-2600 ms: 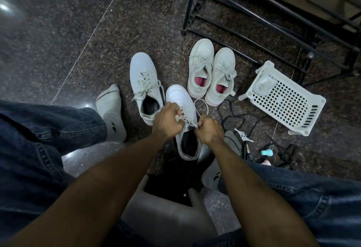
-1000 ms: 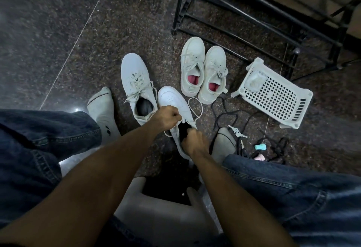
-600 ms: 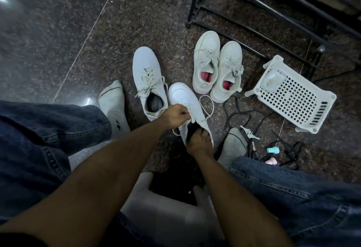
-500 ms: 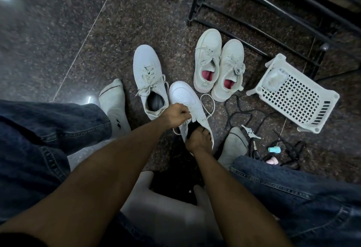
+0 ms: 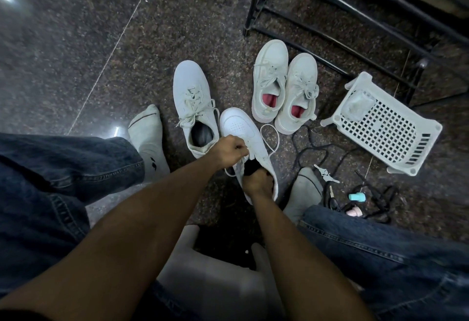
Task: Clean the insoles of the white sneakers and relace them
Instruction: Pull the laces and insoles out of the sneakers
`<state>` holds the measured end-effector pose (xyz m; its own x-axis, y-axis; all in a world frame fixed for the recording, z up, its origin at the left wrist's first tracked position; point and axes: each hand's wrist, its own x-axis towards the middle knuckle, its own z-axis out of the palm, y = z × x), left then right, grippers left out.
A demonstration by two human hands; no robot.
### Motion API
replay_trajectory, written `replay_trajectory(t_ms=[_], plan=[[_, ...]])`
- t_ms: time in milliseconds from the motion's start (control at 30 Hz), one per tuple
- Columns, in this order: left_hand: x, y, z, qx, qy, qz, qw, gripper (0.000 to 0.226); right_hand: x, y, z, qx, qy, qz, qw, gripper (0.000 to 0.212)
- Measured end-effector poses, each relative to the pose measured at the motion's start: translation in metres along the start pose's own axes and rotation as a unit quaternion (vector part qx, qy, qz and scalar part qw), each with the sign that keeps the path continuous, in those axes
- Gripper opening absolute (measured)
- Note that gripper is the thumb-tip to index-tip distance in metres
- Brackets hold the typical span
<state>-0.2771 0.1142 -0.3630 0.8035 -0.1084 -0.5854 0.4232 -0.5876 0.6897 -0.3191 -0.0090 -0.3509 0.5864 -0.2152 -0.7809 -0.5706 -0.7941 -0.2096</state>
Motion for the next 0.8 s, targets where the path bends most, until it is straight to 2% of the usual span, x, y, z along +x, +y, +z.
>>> replay_trajectory(t_ms=[100,167,333,433,667,800], plan=[[0.001,-0.001,0.004,0.002,0.016,-0.009,1.0,0.034,-0.021,0.013,0.008,-0.082,0.037,-0.064,0.994,0.051],[0.001,-0.001,0.005,0.004,0.022,-0.018,1.0,0.033,-0.024,0.019,0.012,-0.081,0.047,-0.084,0.992,0.053],[0.0,0.006,0.002,0.02,0.01,-0.022,1.0,0.028,-0.007,0.01,-0.002,0.022,0.007,-0.013,1.0,0.057],[0.002,0.005,0.002,0.036,-0.005,-0.018,0.999,0.017,0.0,0.004,-0.005,0.015,-0.019,0.001,1.0,0.065],[0.001,0.007,0.002,0.042,-0.008,-0.014,0.999,0.015,0.011,-0.001,-0.003,0.023,-0.026,0.052,0.998,0.067],[0.0,0.007,0.003,0.045,-0.012,-0.021,0.999,0.02,0.002,0.004,-0.003,-0.023,0.03,0.037,0.999,0.056]])
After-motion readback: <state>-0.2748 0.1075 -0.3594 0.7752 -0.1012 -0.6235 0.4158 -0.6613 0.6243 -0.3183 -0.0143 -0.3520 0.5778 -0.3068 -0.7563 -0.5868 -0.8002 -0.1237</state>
